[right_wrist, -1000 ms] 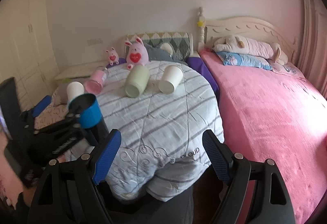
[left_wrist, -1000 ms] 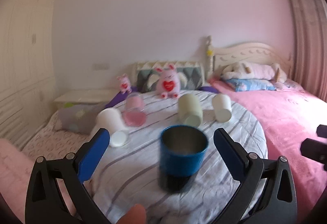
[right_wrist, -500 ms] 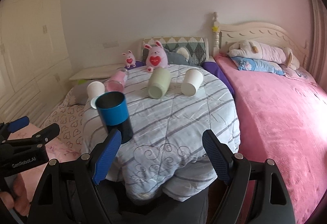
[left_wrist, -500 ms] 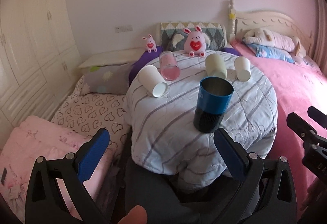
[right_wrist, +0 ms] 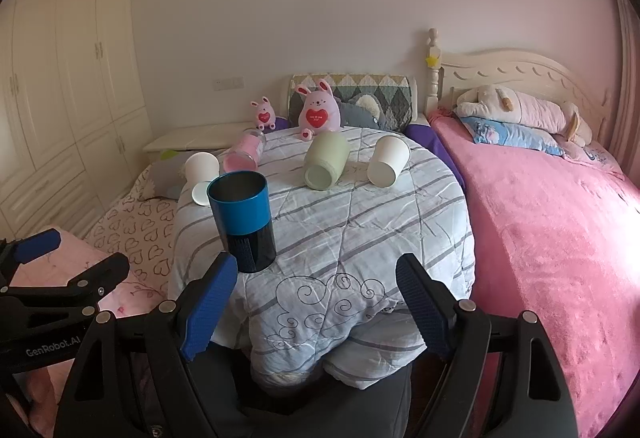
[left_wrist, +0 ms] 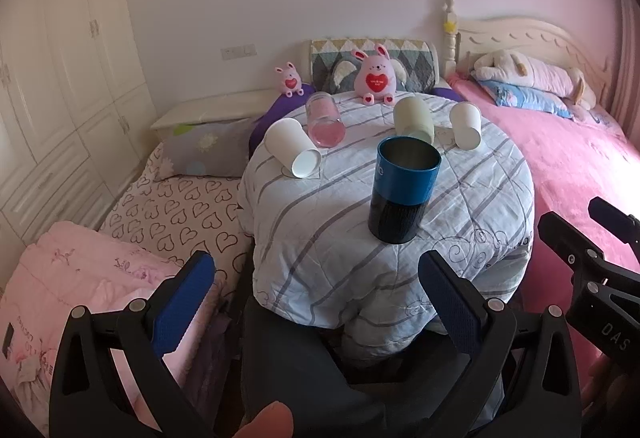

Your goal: Flip cup upright

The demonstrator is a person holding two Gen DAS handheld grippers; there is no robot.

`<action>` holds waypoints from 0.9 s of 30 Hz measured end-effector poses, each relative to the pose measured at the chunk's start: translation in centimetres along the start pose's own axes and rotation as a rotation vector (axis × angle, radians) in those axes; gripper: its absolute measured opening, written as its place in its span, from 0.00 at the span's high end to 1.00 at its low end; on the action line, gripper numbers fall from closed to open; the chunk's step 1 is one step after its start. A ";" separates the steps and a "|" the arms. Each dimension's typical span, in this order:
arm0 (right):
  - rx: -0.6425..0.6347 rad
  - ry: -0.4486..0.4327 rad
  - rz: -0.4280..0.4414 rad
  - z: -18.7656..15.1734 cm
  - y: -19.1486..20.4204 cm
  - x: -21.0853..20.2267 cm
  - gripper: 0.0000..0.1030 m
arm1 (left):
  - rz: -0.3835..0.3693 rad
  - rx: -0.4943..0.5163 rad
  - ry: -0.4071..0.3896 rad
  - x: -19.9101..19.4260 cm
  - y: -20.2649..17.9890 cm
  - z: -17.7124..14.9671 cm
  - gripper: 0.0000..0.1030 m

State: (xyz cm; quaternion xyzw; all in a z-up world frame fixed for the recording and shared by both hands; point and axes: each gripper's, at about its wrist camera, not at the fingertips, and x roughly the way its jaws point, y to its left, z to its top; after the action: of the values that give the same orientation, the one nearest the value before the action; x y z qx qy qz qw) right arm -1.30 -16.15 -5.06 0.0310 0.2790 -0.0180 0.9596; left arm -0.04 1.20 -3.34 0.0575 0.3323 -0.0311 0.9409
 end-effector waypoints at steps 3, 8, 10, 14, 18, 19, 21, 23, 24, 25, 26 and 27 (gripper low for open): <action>0.001 -0.001 0.001 0.0 0.0 0.0 0.20 | 0.002 -0.008 0.000 -0.1 0.2 0.1 0.00; 0.001 0.000 -0.001 0.0 0.0 0.0 0.20 | 0.005 -0.007 -0.007 -0.3 0.2 0.2 0.00; 0.000 -0.001 -0.002 0.0 0.0 0.0 0.20 | 0.004 -0.006 -0.006 -0.3 0.2 0.2 0.00; 0.000 -0.003 -0.001 0.1 0.0 -0.2 0.20 | 0.002 -0.002 -0.007 -0.4 0.1 0.3 0.00; 0.003 -0.001 -0.001 0.1 -0.1 -0.2 0.20 | 0.004 0.001 -0.006 -0.4 0.0 0.2 0.00; 0.003 -0.002 -0.002 0.1 -0.1 -0.2 0.20 | 0.004 0.001 -0.007 -0.4 0.0 0.2 0.00; 0.003 -0.003 -0.003 0.2 -0.2 -0.4 0.20 | 0.004 0.000 -0.006 -0.4 0.0 0.2 0.00; 0.003 -0.002 -0.003 0.2 -0.2 -0.3 0.20 | 0.005 -0.001 -0.005 -0.4 0.0 0.2 0.00; 0.003 -0.001 -0.004 0.2 -0.2 -0.4 0.20 | 0.004 0.000 -0.005 -0.4 0.0 0.2 0.00; 0.002 -0.001 -0.003 0.2 -0.2 -0.4 0.20 | 0.004 0.000 -0.006 -0.4 0.0 0.2 0.00; 0.002 -0.001 -0.003 0.2 -0.2 -0.3 0.20 | 0.005 0.000 -0.007 -0.4 0.0 0.2 0.00; 0.002 -0.002 -0.002 0.2 -0.2 -0.3 0.20 | 0.005 0.001 -0.007 -0.4 0.0 0.2 0.00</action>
State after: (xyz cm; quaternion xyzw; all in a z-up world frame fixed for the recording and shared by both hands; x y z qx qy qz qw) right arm -1.52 -16.38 -4.75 0.0317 0.2782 -0.0195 0.9598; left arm -0.20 1.15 -2.93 0.0586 0.3290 -0.0291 0.9421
